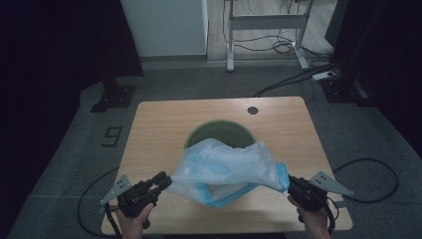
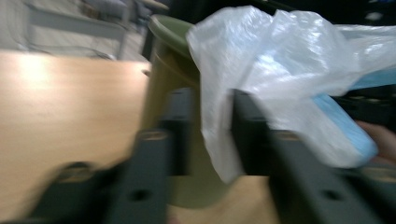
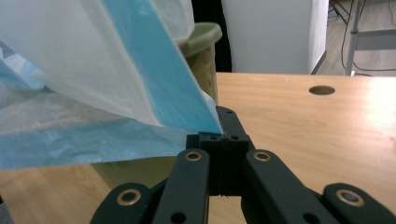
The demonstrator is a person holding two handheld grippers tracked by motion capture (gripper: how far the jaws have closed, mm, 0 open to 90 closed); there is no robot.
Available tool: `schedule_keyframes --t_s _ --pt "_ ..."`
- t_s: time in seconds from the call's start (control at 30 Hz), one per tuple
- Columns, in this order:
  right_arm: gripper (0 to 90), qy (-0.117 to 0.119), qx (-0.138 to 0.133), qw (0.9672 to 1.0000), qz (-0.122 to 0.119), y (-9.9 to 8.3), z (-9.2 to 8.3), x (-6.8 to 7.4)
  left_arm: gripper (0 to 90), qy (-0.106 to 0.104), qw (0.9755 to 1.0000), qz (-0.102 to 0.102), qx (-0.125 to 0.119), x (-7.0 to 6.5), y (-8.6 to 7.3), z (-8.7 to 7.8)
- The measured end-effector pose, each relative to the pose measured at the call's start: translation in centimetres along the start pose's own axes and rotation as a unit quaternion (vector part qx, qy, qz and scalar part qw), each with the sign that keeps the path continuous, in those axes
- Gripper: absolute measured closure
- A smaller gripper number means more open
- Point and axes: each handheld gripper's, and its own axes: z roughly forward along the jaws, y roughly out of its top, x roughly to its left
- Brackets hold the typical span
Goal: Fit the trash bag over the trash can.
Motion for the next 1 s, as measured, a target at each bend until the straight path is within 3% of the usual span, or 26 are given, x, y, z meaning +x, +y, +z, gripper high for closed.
schedule_keyframes --t_s 0.13,0.27,0.37,0.53,0.63,0.67,0.7,0.73,0.77,0.83,0.9,1.0 --pt "88.6 -0.005 -0.009 0.9998 -0.019 1.4 0.3 0.7 36.6 0.016 0.9987 0.049 0.000 -1.9 2.2 -0.1" --pt "88.6 -0.005 -0.013 0.9994 -0.033 2.6 0.4 1.4 31.7 0.006 0.9957 0.093 0.006 -4.0 4.0 0.5" --pt "88.5 -0.004 -0.014 0.9993 -0.036 3.3 0.3 1.7 28.7 -0.008 0.9922 0.121 0.029 -5.3 5.0 2.0" --pt "88.2 -0.001 -0.010 0.9996 -0.027 3.6 0.7 1.6 25.2 -0.024 0.9871 0.139 0.076 -6.1 5.6 5.6" --pt "88.2 0.000 -0.009 0.9997 -0.024 3.6 0.8 1.5 25.9 -0.020 0.9859 0.141 0.088 -6.1 5.7 6.5" --pt "88.2 0.000 -0.007 0.9997 -0.023 3.6 0.8 1.4 29.5 -0.015 0.9853 0.143 0.092 -6.1 5.7 6.9" --pt "87.8 0.000 -0.006 0.9997 -0.022 3.5 0.8 1.3 43.6 -0.010 0.9850 0.145 0.093 -6.1 5.7 7.1" --pt "87.8 0.000 -0.006 0.9997 -0.022 3.5 0.8 1.3 43.6 -0.006 0.9846 0.148 0.092 -6.1 5.7 7.3" --pt "87.5 0.000 -0.004 0.9997 -0.022 3.5 0.9 1.3 53.8 -0.005 0.9846 0.150 0.090 -6.2 5.7 7.5" --pt "87.2 -0.001 -0.002 0.9998 -0.021 3.4 0.8 1.2 71.2 -0.009 0.9850 0.147 0.091 -6.1 6.0 7.7" --pt "87.2 -0.002 0.002 0.9998 -0.022 3.2 0.7 1.1 85.0 -0.009 0.9868 0.135 0.089 -6.0 6.3 7.9" --pt "87.2 -0.003 0.004 0.9998 -0.021 3.0 0.5 1.0 89.4 0.000 0.9904 0.117 0.075 -5.3 7.0 8.0"
